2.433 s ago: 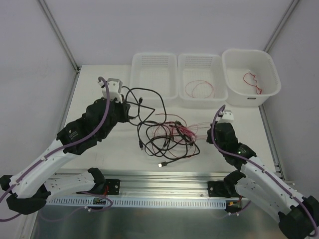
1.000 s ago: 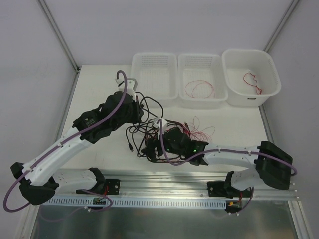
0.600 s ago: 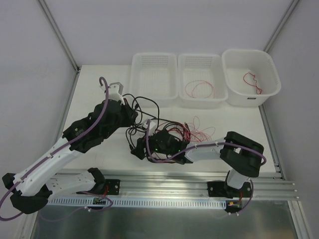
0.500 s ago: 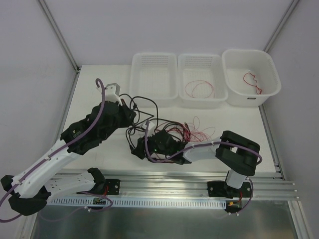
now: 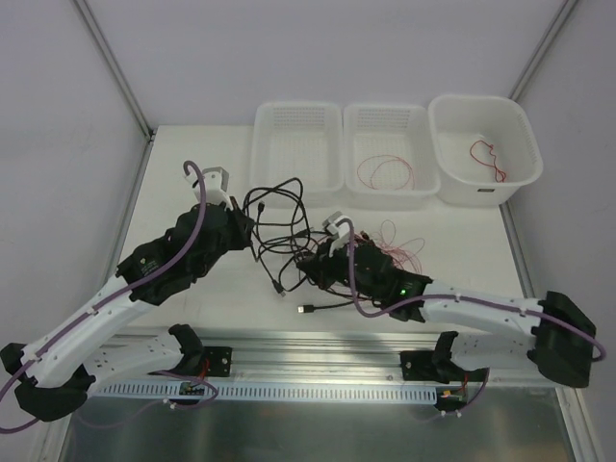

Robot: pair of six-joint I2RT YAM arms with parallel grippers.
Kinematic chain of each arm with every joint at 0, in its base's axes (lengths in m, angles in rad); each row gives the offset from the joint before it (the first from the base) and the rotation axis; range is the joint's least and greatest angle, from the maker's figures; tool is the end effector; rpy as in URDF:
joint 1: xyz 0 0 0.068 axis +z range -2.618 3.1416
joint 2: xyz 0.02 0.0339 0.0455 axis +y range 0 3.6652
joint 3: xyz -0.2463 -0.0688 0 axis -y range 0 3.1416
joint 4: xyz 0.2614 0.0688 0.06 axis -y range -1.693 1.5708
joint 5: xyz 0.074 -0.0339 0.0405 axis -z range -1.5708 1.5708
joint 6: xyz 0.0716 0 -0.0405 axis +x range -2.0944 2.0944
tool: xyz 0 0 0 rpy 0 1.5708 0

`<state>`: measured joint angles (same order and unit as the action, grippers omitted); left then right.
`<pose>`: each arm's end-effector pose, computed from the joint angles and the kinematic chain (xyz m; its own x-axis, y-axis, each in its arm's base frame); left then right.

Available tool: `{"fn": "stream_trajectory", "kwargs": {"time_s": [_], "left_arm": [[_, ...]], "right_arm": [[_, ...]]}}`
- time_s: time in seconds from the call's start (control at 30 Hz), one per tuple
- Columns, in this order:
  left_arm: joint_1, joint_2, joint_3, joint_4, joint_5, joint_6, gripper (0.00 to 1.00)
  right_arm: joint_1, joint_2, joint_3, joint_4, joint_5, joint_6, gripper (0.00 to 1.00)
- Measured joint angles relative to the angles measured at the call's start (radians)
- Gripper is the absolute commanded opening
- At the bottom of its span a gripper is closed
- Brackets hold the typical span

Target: Untangle the cables

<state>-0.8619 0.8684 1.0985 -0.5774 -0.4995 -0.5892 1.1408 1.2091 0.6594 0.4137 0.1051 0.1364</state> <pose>0.1760 -0.1526 0.3730 -0.3916 -0.2927 -0.8723 0.1871 0.9029 -0.3870 0.1448 0.2977 0.2388 -0.1730 -0.0529 -0.9835 -0.8449 0.5211 0.1206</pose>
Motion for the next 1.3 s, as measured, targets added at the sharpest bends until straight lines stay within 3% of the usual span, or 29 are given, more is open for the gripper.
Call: {"fn": "stream_trajectory", "kwargs": {"time_s": [0.2,0.37,0.53,0.73,0.8,0.93,1.03,1.07,1.17,1.3], "left_arm": [[0.037,-0.035,-0.029,-0.002,-0.041,0.034,0.0],[0.08,-0.035,-0.077,-0.002,-0.029,0.046,0.0],[0.111,-0.005,-0.158,-0.002,0.022,0.045,0.02],[0.111,0.014,-0.269,0.011,0.089,0.019,0.1],[0.111,0.013,-0.295,0.018,0.098,0.014,0.2],[0.124,-0.006,-0.326,0.018,0.099,0.005,0.55],[0.131,-0.028,-0.327,0.022,0.099,0.003,0.7],[0.131,-0.036,-0.327,0.022,0.101,0.005,0.81],[0.137,-0.054,-0.325,0.02,0.127,0.023,0.96],[0.137,-0.079,-0.299,0.019,0.212,0.074,0.99]], "right_arm": [[-0.143,-0.36,-0.036,-0.317,0.115,-0.04,0.01],[-0.238,-0.543,-0.03,-0.553,0.159,-0.061,0.01],[-0.307,-0.6,0.022,-0.754,0.197,-0.072,0.01],[-0.313,-0.605,0.043,-0.846,0.197,-0.075,0.01],[-0.313,-0.605,0.048,-0.875,0.197,-0.079,0.01],[-0.313,-0.602,0.112,-0.944,0.205,-0.097,0.01],[-0.313,-0.601,0.197,-0.981,0.213,-0.106,0.01],[-0.313,-0.6,0.226,-0.991,0.213,-0.112,0.01],[-0.315,-0.599,0.29,-1.012,0.203,-0.138,0.01],[-0.318,-0.608,0.361,-1.039,0.169,-0.18,0.01]]}}
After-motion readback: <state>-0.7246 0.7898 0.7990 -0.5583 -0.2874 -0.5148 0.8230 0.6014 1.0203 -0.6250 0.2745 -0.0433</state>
